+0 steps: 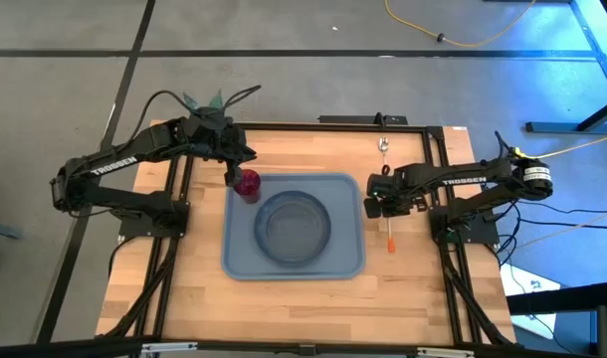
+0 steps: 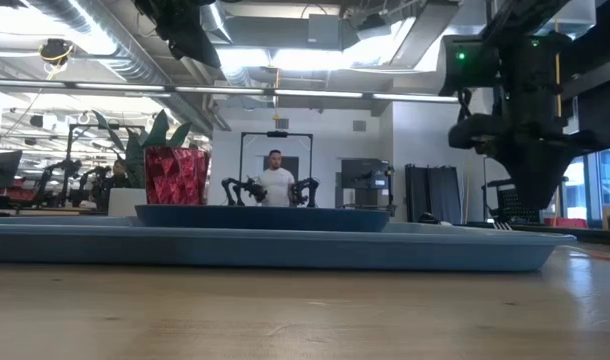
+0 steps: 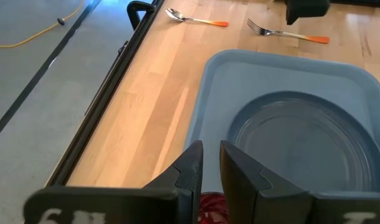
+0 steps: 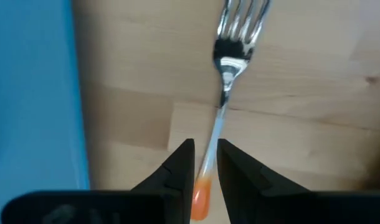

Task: Pick and place plate/cup/fork/spoon on tray
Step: Put the orange fork on the blue tray to the right of the dark blue plate

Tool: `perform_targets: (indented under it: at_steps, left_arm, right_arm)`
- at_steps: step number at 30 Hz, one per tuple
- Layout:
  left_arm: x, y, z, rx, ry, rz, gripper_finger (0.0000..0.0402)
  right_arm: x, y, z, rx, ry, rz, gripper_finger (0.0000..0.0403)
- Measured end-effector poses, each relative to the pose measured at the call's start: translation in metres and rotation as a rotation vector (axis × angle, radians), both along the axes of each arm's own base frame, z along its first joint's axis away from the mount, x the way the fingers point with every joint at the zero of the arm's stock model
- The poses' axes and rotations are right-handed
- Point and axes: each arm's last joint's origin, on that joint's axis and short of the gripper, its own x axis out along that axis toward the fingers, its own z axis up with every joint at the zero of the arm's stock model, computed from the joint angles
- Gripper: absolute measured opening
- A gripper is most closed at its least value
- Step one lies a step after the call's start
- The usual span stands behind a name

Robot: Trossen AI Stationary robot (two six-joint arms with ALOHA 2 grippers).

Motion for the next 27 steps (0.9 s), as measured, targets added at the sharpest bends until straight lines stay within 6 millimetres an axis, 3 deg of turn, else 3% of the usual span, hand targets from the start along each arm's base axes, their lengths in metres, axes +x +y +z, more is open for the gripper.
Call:
perform_targets:
  at_steps: [6, 19, 27]
  left_arm:
    - [0.0, 0.0, 0.0, -0.001, 0.0, 0.001, 0.0047]
    - [0.0, 0.0, 0.0, -0.002, -0.004, 0.003, 0.0047]
    - [0.0, 0.0, 0.0, -0.005, -0.006, 0.006, 0.0047]
  right_arm:
    - [-0.003, 0.0, -0.002, -0.011, 0.02, -0.001, 0.0071]
    - [-0.008, 0.001, -0.032, 0.003, -0.06, -0.019, 0.0071]
    - [0.001, -0.001, -0.02, -0.033, -0.099, 0.049, 0.0071]
